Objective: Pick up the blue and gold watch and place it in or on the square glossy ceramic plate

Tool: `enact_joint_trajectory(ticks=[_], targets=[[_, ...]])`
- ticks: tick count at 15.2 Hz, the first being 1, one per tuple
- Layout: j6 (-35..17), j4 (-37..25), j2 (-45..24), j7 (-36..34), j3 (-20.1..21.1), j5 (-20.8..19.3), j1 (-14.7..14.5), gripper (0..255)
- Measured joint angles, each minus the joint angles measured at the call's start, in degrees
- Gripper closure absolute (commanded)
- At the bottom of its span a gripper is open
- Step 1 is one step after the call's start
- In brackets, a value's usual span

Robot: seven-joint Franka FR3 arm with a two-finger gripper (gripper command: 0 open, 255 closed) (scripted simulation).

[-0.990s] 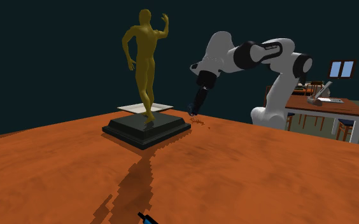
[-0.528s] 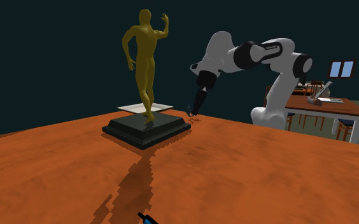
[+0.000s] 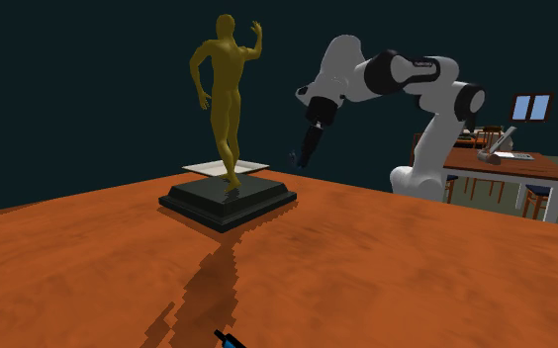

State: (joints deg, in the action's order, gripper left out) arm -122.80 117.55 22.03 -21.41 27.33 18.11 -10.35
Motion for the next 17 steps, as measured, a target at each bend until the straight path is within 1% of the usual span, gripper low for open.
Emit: enact_joint_trajectory(ticks=[11, 17], targets=[[7.83, -9.19, -1.32, -1.56, -0.53, -1.57, 0.78, 255], [8.07, -16.85, -9.98, 1.03, -1.55, -4.42, 3.12, 255]])
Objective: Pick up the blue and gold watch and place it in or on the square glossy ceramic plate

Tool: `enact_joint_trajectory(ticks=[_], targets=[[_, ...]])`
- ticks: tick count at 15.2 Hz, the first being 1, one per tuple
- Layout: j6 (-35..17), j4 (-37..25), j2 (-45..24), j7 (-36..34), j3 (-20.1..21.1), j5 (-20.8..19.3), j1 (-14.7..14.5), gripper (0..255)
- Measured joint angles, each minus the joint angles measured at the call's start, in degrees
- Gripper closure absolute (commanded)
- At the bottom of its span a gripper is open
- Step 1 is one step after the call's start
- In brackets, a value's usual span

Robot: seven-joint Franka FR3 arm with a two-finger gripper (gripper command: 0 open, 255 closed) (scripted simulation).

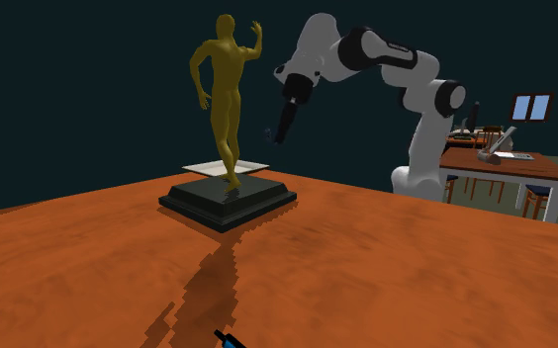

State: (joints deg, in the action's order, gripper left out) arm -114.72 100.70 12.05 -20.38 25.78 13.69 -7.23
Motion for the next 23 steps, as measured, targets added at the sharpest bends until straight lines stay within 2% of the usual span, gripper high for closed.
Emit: enact_joint_trajectory(ticks=[8, 12, 13, 23], targets=[[2.15, -16.10, -15.83, 2.20, -0.81, -5.87, 1.85, 255], [5.99, -29.21, -25.98, 2.48, -1.32, -9.86, 1.10, 255], [6.10, -30.37, -27.17, 2.58, -1.45, -10.28, 0.99, 255], [-1.98, -20.72, -25.68, 4.49, -1.61, -8.89, 2.17, 255]])
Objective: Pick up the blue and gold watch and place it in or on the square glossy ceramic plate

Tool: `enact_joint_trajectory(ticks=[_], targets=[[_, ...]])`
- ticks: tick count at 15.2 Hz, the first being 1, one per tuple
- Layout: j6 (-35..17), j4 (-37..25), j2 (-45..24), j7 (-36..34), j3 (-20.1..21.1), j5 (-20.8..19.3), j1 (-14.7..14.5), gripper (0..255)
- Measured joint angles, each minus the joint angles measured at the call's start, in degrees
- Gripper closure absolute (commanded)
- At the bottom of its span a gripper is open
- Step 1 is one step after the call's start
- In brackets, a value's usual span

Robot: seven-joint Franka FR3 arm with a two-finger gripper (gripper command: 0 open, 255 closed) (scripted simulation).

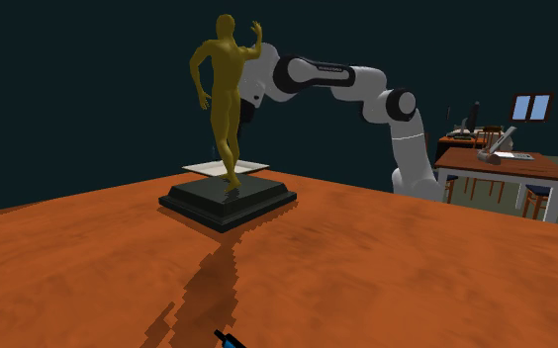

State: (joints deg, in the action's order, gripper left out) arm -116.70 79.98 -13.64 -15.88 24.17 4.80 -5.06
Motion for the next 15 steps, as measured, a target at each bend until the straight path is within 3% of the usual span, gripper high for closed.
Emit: enact_joint_trajectory(ticks=[8, 9, 15], targets=[[-2.38, 2.98, 0.61, 0.51, 0.00, 0.47, 0.27, 255], [-2.38, 2.98, 0.61, 0.51, 0.00, 0.47, 0.27, 0], [-2.38, 2.98, 0.61, 0.50, 0.00, 0.47, 0.27, 0]])
